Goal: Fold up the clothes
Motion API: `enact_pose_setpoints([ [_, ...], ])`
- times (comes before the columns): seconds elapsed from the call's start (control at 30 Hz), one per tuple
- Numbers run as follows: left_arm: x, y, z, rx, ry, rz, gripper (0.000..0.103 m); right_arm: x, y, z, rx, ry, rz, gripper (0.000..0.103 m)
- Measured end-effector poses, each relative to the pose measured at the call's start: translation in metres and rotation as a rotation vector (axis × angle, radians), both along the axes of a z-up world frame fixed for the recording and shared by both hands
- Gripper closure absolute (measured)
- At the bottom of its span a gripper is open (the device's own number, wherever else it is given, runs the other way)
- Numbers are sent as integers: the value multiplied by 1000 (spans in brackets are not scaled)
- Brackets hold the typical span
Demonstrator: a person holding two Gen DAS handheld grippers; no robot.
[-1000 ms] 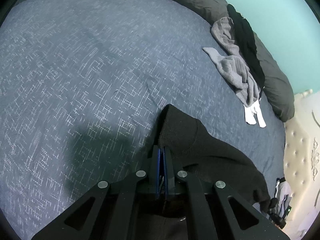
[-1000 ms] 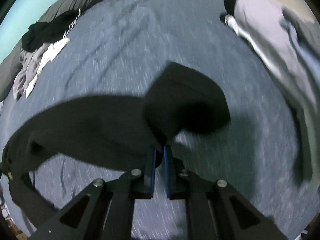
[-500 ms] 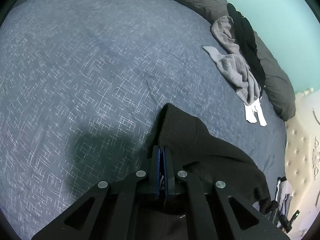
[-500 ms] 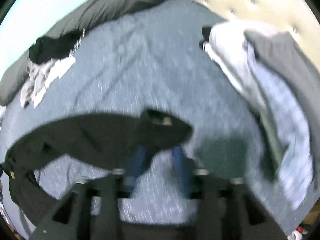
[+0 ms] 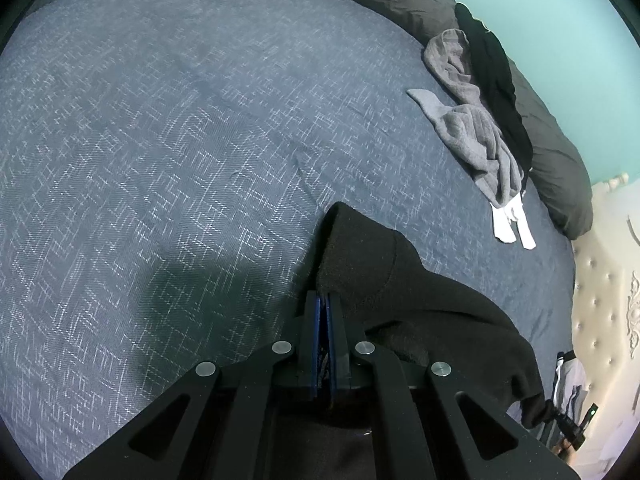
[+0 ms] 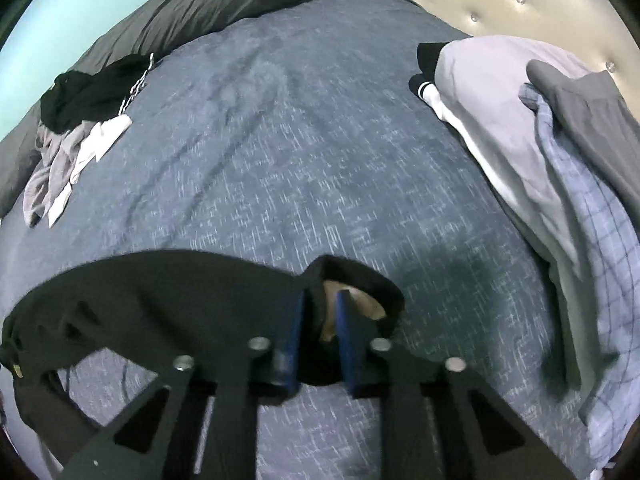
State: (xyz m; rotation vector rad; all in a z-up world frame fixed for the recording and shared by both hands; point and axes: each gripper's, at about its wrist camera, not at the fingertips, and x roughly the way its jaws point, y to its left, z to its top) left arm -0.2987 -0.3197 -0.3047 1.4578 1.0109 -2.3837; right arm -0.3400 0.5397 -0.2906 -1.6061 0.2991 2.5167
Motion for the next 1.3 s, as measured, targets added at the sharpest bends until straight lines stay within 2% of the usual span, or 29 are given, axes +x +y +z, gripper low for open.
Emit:
enact_pose_setpoints([
  [0.23, 0, 0, -1, 3, -6, -5, 100, 41, 10, -17, 13, -65, 54, 93],
  [0.4, 1, 2, 0, -3, -13, -10, 100, 65, 17, -40, 34, -178, 73, 95],
  [0.5, 1, 3, 0, -9, -19, -14, 100, 71, 23, -34, 26, -187, 40, 95],
  [0.57, 1, 3, -1, -9, -21, -14, 100, 71, 24, -22, 36, -155, 30, 95],
  [0.63, 1, 3, -2, -7, -21, -10, 100, 69, 26, -10, 39, -111, 24, 89],
  [0.67, 1, 3, -2, -6, -21, -9, 100, 65, 27, -9, 19, -96, 18, 72],
  [0.7, 2, 4, -2, -4, -21, -7, 100, 61, 28, -10, 6, -92, 14, 49],
  [0.73, 2, 4, -2, -4, -21, -7, 100, 56, 29, -12, -6, -89, 10, 45],
  [0.87, 2, 3, -2, -3, -22, -13, 100, 39, 32, -20, -53, -78, -10, 44],
  [1.03, 1, 5, -6, -7, -27, -21, 100, 32, 47, -42, -135, -60, -87, 44],
  [1.07, 1, 5, -7, -7, -29, -21, 100, 32, 49, -45, -148, -53, -95, 44],
  [1.1, 1, 5, -8, -7, -31, -21, 100, 31, 48, -48, -149, -46, -93, 50],
  [1.2, 1, 5, -10, -7, -33, -22, 100, 27, 42, -49, -102, -28, -73, 81],
  [1.3, 2, 5, -10, -9, -32, -21, 100, 23, 37, -35, -43, 39, -43, 94],
])
